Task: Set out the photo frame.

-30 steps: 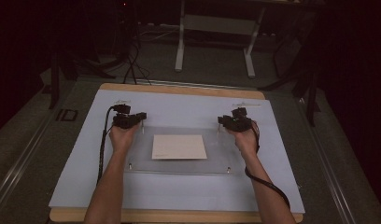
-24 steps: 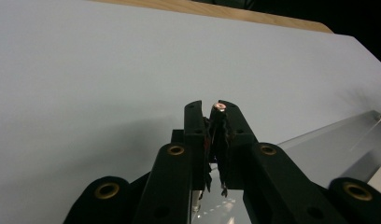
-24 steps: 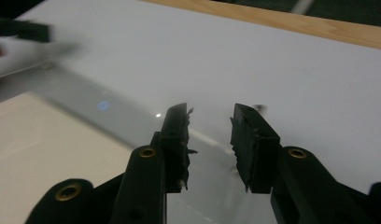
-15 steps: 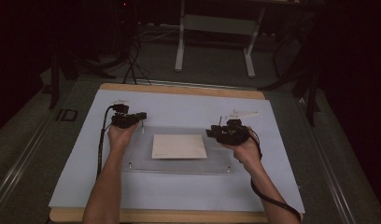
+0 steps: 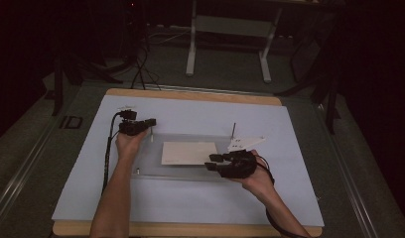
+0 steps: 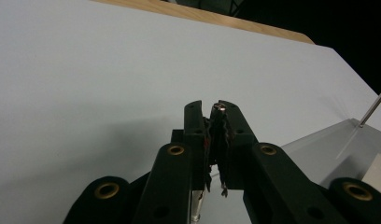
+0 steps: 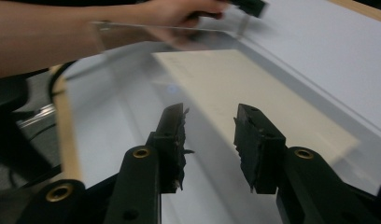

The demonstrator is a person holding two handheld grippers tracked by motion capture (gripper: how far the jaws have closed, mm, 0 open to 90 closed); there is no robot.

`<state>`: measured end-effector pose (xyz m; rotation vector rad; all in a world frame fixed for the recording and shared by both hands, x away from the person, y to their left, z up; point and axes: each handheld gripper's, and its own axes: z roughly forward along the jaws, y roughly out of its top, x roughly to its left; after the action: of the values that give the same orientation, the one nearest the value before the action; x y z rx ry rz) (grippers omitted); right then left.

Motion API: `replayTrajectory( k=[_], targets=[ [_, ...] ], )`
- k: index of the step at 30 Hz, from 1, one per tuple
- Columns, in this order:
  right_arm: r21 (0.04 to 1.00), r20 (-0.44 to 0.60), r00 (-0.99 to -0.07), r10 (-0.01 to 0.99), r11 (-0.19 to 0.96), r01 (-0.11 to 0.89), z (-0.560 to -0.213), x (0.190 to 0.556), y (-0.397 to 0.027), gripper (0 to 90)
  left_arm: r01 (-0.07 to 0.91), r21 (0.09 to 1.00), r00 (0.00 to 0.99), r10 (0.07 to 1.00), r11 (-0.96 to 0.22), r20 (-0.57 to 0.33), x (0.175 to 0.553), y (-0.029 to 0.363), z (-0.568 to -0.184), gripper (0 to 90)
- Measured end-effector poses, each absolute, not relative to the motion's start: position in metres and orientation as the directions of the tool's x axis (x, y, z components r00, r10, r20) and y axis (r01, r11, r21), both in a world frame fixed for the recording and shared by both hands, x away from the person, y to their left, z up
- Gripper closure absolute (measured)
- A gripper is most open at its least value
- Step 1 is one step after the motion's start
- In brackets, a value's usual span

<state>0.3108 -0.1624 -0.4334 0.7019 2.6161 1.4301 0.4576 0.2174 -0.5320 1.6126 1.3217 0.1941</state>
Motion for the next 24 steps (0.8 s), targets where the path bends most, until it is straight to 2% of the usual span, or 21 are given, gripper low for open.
replayTrajectory(
  k=[1,2,3,4,6,13,14,17,19,24],
  targets=[
    [0.83,0.144,-0.911,0.386,0.454,0.324,-0.433,0.303,-0.16,68.7,0.649,0.755,0.388,0.81,0.099,-0.44,0.458,0.217,-0.532,83.5],
    [0.83,0.144,-0.911,0.386,0.454,0.324,-0.433,0.303,-0.16,68.7,0.649,0.754,0.387,0.811,0.099,-0.439,0.458,0.217,-0.532,83.5],
    [0.842,0.153,-0.924,0.349,0.443,0.307,-0.433,0.296,-0.157,76.8,0.65,0.753,0.386,0.81,0.1,-0.441,0.458,0.217,-0.532,83.5],
    [0.842,0.153,-0.924,0.349,0.443,0.307,-0.433,0.296,-0.157,76.8,0.651,0.752,0.385,0.81,0.101,-0.442,0.458,0.217,-0.532,83.5],
    [0.841,0.134,-0.937,0.323,0.463,0.28,-0.436,0.288,-0.153,86.5,0.651,0.752,0.384,0.811,0.102,-0.442,0.458,0.217,-0.532,83.5],
    [0.825,0.117,-0.939,0.324,0.494,0.274,-0.454,0.274,-0.149,89.5,0.649,0.754,0.386,0.811,0.099,-0.439,0.458,0.217,-0.532,83.5],
    [0.812,0.085,-0.937,0.338,0.521,0.261,-0.461,0.27,-0.147,89.6,0.65,0.753,0.386,0.811,0.1,-0.44,0.458,0.217,-0.532,83.5],
    [0.801,0.089,-0.932,0.35,0.532,0.276,-0.467,0.27,-0.145,89.6,0.65,0.753,0.385,0.811,0.101,-0.441,0.458,0.217,-0.532,83.5],
    [0.792,0.038,-0.922,0.385,0.551,0.263,-0.473,0.269,-0.142,89.7,0.651,0.753,0.387,0.81,0.099,-0.441,0.458,0.217,-0.532,83.4],
    [0.795,0.001,-0.908,0.419,0.55,0.255,-0.474,0.271,-0.14,90.0,0.651,0.753,0.388,0.809,0.099,-0.441,0.459,0.217,-0.532,83.4]
  ],
)
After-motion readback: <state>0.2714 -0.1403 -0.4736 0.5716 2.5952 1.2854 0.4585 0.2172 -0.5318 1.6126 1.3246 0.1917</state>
